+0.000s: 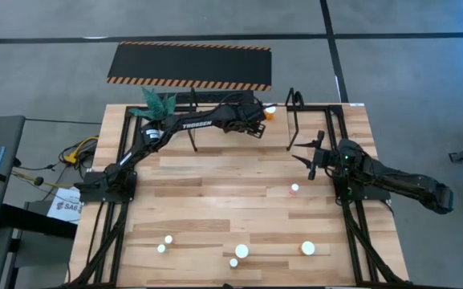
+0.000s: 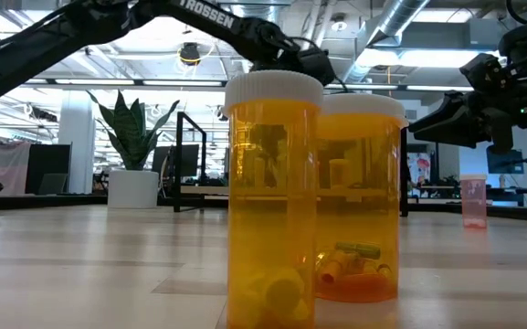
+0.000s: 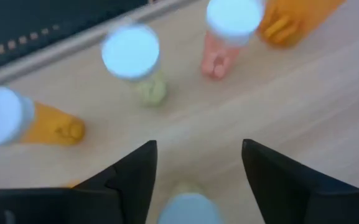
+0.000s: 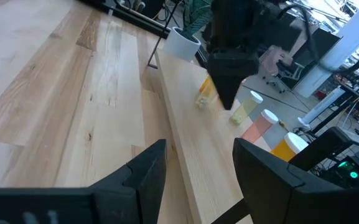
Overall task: Pick and place medicine bottles onto shelf by color
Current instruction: Put the top small yellow pill bottle aligned with the other yellow pill bottle on the shelf
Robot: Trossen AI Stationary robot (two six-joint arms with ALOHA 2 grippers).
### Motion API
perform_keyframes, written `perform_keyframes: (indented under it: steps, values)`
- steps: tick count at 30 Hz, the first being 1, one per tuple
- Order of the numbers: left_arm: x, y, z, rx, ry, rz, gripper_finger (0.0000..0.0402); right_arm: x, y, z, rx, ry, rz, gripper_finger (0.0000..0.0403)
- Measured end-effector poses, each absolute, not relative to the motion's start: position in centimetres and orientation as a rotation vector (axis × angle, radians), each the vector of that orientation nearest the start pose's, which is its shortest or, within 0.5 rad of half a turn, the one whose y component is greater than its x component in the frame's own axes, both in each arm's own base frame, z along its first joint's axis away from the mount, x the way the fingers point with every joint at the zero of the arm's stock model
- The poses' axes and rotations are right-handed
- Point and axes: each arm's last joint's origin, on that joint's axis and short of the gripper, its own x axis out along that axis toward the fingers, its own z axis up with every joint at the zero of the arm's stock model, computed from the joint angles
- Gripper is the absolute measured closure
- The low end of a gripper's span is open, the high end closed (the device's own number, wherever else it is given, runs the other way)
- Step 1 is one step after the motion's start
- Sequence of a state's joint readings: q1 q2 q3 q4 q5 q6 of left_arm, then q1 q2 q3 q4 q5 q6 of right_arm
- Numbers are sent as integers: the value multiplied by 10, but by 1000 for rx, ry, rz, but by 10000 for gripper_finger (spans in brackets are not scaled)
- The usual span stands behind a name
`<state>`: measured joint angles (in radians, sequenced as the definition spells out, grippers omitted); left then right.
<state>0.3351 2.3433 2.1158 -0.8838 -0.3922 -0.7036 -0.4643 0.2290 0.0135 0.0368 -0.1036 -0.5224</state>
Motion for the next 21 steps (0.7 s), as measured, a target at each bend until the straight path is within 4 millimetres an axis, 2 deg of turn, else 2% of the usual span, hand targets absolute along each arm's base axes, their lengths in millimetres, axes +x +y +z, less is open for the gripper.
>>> perform_keyframes:
  steps: [6,12,21]
  values:
    - [470,164,225,-536,842,1035,148,100,-47,153,-465,262,-306,196]
    - [470,147,236,-471,866,1079,141,100,-47,152,-465,262,-306,196]
    - [463,124,240,-566,949,1104,141,100,-47,153,-465,262,-306,196]
